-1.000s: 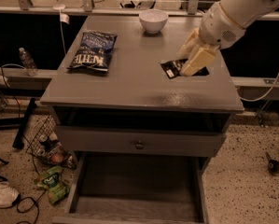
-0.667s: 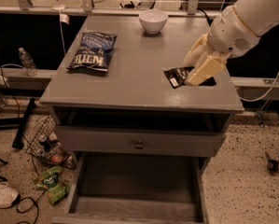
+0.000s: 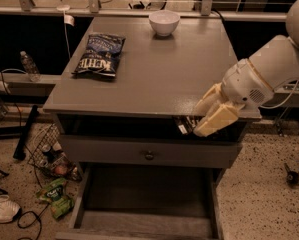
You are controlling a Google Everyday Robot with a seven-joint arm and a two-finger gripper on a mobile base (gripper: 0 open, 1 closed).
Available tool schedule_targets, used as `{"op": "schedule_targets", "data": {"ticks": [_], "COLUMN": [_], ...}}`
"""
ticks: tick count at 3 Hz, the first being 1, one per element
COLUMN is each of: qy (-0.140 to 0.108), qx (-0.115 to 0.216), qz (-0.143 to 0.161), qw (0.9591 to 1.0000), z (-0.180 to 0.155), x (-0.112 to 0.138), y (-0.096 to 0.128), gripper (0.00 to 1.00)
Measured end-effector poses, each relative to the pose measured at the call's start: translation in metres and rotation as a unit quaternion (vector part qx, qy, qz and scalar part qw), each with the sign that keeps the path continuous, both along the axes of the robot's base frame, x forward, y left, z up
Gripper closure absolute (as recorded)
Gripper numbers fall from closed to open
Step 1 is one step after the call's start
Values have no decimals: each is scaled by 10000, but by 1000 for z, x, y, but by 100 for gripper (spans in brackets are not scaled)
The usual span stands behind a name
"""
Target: Place rxbar chocolate into middle drawer
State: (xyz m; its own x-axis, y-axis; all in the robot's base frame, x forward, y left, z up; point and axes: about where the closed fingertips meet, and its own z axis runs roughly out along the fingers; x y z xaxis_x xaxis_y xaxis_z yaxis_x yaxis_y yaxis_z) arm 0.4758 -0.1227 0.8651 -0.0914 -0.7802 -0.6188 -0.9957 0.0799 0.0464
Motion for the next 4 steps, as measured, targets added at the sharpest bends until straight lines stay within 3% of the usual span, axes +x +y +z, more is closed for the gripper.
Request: {"op": "schedule_targets", "data": {"ticks": [4], "qy": [93], "qx": [81], "qz": [-90], "qw": [9999], "z": [-22], "x": [-13], "y": [3], "gripper": [100]}}
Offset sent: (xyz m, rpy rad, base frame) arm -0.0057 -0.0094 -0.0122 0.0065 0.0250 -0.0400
